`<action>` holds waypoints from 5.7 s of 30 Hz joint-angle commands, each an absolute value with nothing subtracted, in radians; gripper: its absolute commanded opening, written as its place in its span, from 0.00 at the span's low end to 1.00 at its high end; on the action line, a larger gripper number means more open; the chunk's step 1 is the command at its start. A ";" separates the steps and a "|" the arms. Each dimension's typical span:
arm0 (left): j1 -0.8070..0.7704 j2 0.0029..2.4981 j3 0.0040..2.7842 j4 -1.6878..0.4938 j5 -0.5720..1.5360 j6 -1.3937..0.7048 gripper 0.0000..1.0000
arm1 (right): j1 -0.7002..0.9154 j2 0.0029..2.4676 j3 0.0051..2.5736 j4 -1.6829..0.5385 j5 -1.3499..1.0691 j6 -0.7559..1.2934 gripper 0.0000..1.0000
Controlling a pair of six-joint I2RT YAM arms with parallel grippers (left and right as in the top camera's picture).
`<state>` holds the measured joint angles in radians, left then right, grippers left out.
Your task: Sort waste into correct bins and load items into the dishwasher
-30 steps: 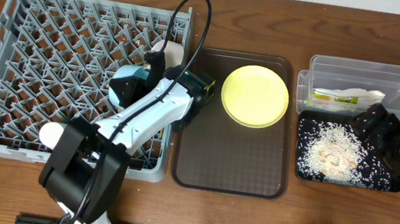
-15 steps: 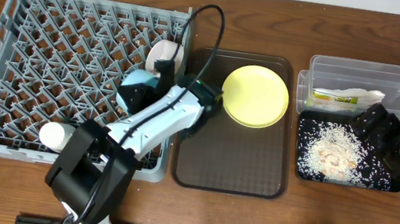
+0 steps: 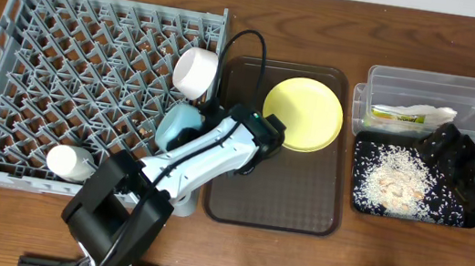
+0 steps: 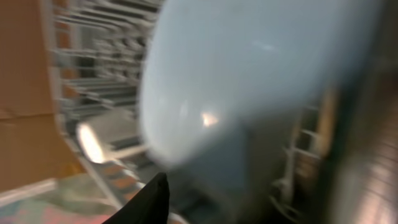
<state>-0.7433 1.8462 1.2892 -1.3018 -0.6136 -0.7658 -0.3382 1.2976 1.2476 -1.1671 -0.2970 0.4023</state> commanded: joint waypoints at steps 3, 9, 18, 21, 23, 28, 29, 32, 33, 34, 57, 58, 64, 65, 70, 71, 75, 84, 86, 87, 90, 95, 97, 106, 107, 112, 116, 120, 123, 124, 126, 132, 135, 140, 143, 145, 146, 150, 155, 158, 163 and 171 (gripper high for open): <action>-0.746 1.834 1.306 -1.262 -0.407 -0.776 0.38 | -0.345 1.290 1.246 -1.170 -0.303 0.403 0.99; -0.746 1.743 1.397 -1.256 -0.377 -0.753 0.40 | -0.345 1.290 1.246 -1.170 -0.303 0.403 0.99; -0.746 1.607 1.438 -0.976 -0.215 -0.623 0.50 | -0.345 1.290 1.246 -1.170 -0.303 0.403 0.99; -0.746 1.628 1.420 -0.847 -0.183 -0.550 0.50 | -0.345 1.290 1.246 -1.170 -0.303 0.403 0.99; -0.746 1.658 1.410 -0.771 -0.142 -0.507 0.50 | -0.345 1.290 1.246 -1.170 -0.303 0.403 0.99; -0.746 1.755 1.410 -0.702 -0.104 -0.497 0.50 | -0.345 1.290 1.246 -1.170 -0.303 0.403 0.99; -0.746 1.766 1.410 -0.702 -0.104 -0.497 0.50 | -0.345 1.290 1.246 -1.170 -0.303 0.403 0.99; -0.743 1.777 1.410 -0.714 -0.104 -0.488 0.50 | -0.345 1.290 1.246 -1.170 -0.303 0.403 0.99; -0.743 1.774 1.410 -0.718 -0.104 -0.483 0.50 | -0.345 1.290 1.246 -1.170 -0.303 0.403 0.99; -0.741 1.769 1.410 -0.721 -0.104 -0.475 0.50 | -0.345 1.290 1.246 -1.170 -0.303 0.404 0.99; -0.595 1.265 1.413 -0.886 -0.105 -0.348 0.58 | 0.046 1.373 1.229 -1.052 -0.255 0.667 0.71; -0.595 1.256 1.413 -0.886 -0.105 -0.348 0.58 | 0.107 1.390 1.223 -1.051 -0.193 0.728 0.68; -0.595 1.248 1.413 -0.929 -0.105 -0.348 0.59 | 0.370 1.533 1.193 -0.965 0.072 1.034 0.69; -0.595 1.250 1.413 -0.938 -0.105 -0.348 0.59 | 0.395 1.563 1.193 -0.938 0.087 1.044 0.71; -0.595 1.254 1.413 -0.950 -0.105 -0.348 0.60 | 0.447 1.712 1.193 -0.810 0.086 1.092 0.73; -0.595 1.254 1.413 -0.951 -0.105 -0.348 0.60 | 0.446 1.738 1.193 -0.805 0.090 1.120 0.73; -0.595 1.254 1.413 -0.957 -0.105 -0.348 0.60 | 0.431 1.843 1.193 -0.787 0.099 1.200 0.74; -0.595 1.254 1.413 -0.956 -0.105 -0.348 0.61 | 0.410 1.940 1.193 -0.736 0.101 1.105 0.16; -0.595 1.254 1.413 -0.956 -0.105 -0.348 0.62 | 0.403 1.924 1.195 -0.737 0.101 1.049 0.01; -0.595 1.254 1.413 -0.956 -0.105 -0.348 0.62 | 0.398 1.912 1.195 -0.737 0.101 1.023 0.01; -0.595 1.254 1.413 -0.955 -0.105 -0.348 0.65 | 0.376 1.857 1.195 -0.752 0.101 0.973 0.01; -0.595 1.254 1.413 -0.952 -0.105 -0.348 0.66 | 0.327 1.722 1.195 -0.759 0.090 0.836 0.01; -0.595 1.254 1.413 -0.952 -0.104 -0.348 0.67 | 0.304 1.663 1.195 -0.759 0.068 0.762 0.01; -0.594 1.254 1.413 -0.868 0.075 -0.348 0.87 | 0.176 1.394 1.195 -0.721 -0.355 0.271 0.01; -0.593 1.254 1.413 -0.856 0.102 -0.347 0.88 | 0.163 1.369 1.195 -0.722 -0.397 0.248 0.01; -0.587 1.254 1.413 -0.801 0.275 -0.309 0.89 | 0.123 1.271 1.195 -0.722 -0.545 0.171 0.01; -0.587 1.254 1.413 -0.799 0.303 -0.293 0.89 | 0.123 1.224 1.195 -0.730 -0.653 0.088 0.01; -0.588 1.254 1.413 -0.805 0.324 -0.277 0.84 | 0.123 1.208 1.195 -0.732 -0.793 0.001 0.01; -0.588 1.254 1.413 -0.802 0.394 -0.236 0.68 | 0.123 1.209 1.195 -0.733 -0.876 -0.049 0.01; -0.588 1.254 1.413 -0.802 0.409 -0.236 0.60 | 0.123 1.208 1.195 -0.733 -0.900 -0.063 0.01; -0.588 1.254 1.413 -0.803 0.412 -0.236 0.45 | 0.123 1.208 1.195 -0.731 -0.910 -0.066 0.01; -0.587 1.253 1.413 -0.809 0.362 -0.179 0.14 | 0.121 1.208 1.195 -0.746 -0.701 0.025 0.64; -0.587 1.251 1.413 -0.842 0.169 -0.175 0.10 | 0.107 1.208 1.195 -0.779 -0.492 0.155 0.72; -0.587 1.242 1.413 -0.890 -0.269 -0.175 0.08 | 0.036 1.196 1.195 -0.831 -0.346 0.299 0.74; -0.587 1.243 1.413 -0.897 -0.541 -0.165 0.08 | -0.037 1.189 1.195 -0.871 -0.271 0.353 0.86; -0.587 1.256 1.413 -0.897 -0.711 -0.132 0.08 | -0.089 1.189 1.195 -0.896 -0.231 0.363 0.99; -0.587 1.265 1.413 -0.897 -0.774 -0.122 0.08 | -0.107 1.190 1.195 -0.904 -0.220 0.363 0.99; -0.587 1.343 1.411 -0.897 -0.955 -0.104 0.07 | -0.169 1.191 1.195 -0.933 -0.164 0.362 0.99; -0.553 1.493 1.411 -0.896 -1.032 -0.105 0.08 | -0.176 1.191 1.195 -0.949 -0.154 0.362 0.99; -0.519 1.574 1.411 -0.887 -0.982 -0.112 0.08 | -0.176 1.191 1.195 -0.962 -0.154 0.362 0.99; -0.437 1.628 1.411 -0.864 -0.797 -0.136 0.08 | -0.176 1.191 1.195 -0.977 -0.154 0.362 0.99; -0.299 1.638 1.411 -0.829 -0.522 -0.119 0.08 | -0.176 1.191 1.195 -0.989 -0.154 0.362 0.99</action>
